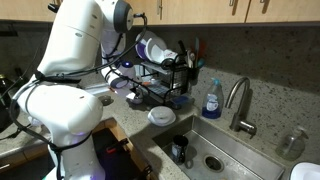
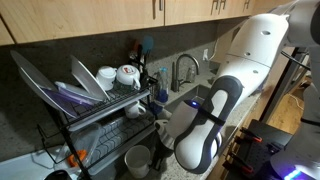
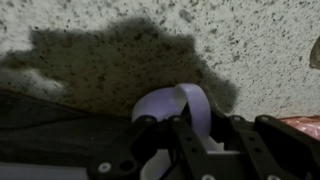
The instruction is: Pick up the white mug and put it on the bottom shelf of the dishrack
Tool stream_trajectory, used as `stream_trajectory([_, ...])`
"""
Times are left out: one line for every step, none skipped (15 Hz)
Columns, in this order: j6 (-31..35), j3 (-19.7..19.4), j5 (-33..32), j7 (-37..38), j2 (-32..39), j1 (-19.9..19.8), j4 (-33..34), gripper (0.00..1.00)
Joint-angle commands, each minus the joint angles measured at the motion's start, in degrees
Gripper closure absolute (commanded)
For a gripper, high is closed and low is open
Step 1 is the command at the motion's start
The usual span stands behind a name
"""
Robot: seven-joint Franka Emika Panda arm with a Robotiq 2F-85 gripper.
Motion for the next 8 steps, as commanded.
stream_trajectory([4.2,0.1,1.6,1.2,-0.4,0.4,-1.2,0.96])
stream_trajectory([4.9,-0.1,1.8,1.1,-0.2,0.7,-1.4,0.96])
stream_trajectory([5.6,-0.6,2.0,1.1,0.2,1.0,-1.5,0.96])
stream_trajectory([6.1,-0.8,2.1,1.0,0.6,1.1,-1.4,0.96])
stream_trajectory([6.7,-0.9,2.2,0.9,1.0,1.0,-1.3,0.96])
stream_trajectory([7.6,-1.0,2.3,1.0,1.5,1.1,-1.1,0.96])
stream_trajectory([7.6,-4.6,-8.2,11.5,1.0,3.1,-2.7,0.97])
stream_trajectory([8.0,-6.1,-10.9,14.2,1.2,4.0,-2.8,0.97])
